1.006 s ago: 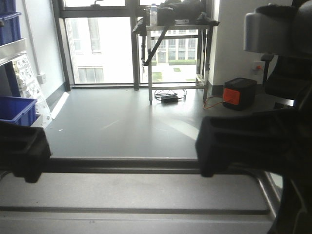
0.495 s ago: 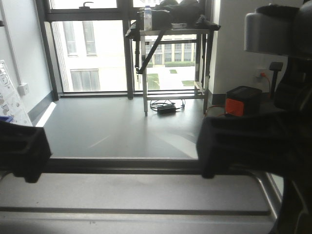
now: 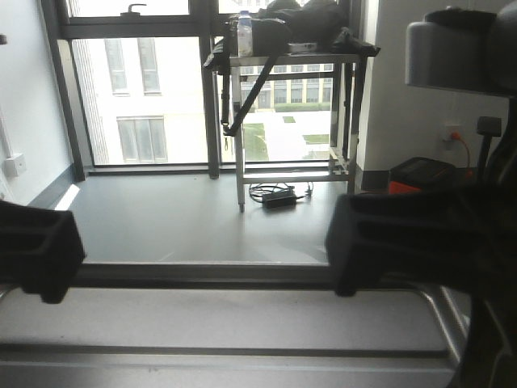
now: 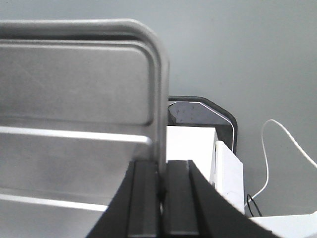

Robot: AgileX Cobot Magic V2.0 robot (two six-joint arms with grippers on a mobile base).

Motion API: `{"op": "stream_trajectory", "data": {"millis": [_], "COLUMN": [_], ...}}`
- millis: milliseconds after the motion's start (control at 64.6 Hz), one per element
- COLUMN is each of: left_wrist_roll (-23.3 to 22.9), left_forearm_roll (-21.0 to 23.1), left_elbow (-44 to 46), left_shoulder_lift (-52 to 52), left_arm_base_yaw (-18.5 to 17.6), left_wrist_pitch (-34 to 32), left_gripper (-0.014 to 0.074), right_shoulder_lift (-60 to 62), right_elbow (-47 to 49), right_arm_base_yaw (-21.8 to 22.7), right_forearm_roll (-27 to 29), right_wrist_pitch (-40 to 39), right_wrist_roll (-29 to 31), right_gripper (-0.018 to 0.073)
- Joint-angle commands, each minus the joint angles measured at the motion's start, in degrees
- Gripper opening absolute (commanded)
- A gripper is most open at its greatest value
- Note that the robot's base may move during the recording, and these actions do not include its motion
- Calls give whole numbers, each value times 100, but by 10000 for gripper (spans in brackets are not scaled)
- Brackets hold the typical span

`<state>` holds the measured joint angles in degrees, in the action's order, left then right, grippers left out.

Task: Grab silver tray and stack on right shelf
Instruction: 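Hold the tray in both grippers while the base drives to another shelf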

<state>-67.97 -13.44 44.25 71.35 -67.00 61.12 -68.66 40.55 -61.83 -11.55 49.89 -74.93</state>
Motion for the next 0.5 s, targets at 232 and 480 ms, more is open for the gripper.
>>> {"op": "stream_trajectory", "data": {"millis": [232,480], "left_wrist_roll": [-29,-29], "left_forearm_roll": [-243,-243], "left_elbow": [125,125], "left_shoulder_lift": [-123,-123], "left_arm_base_yaw": [-10,-10], "left_wrist_pitch": [527,527], "left_gripper": [-92,-92], "right_shoulder_lift": [133,133], "right_elbow": [128,128], "right_arm_base_yaw": [12,12], "right_forearm_roll": [-219,-219], "right_wrist_pitch": [353,353], "right_wrist_roll": [38,38], "right_gripper": [58,58]}}
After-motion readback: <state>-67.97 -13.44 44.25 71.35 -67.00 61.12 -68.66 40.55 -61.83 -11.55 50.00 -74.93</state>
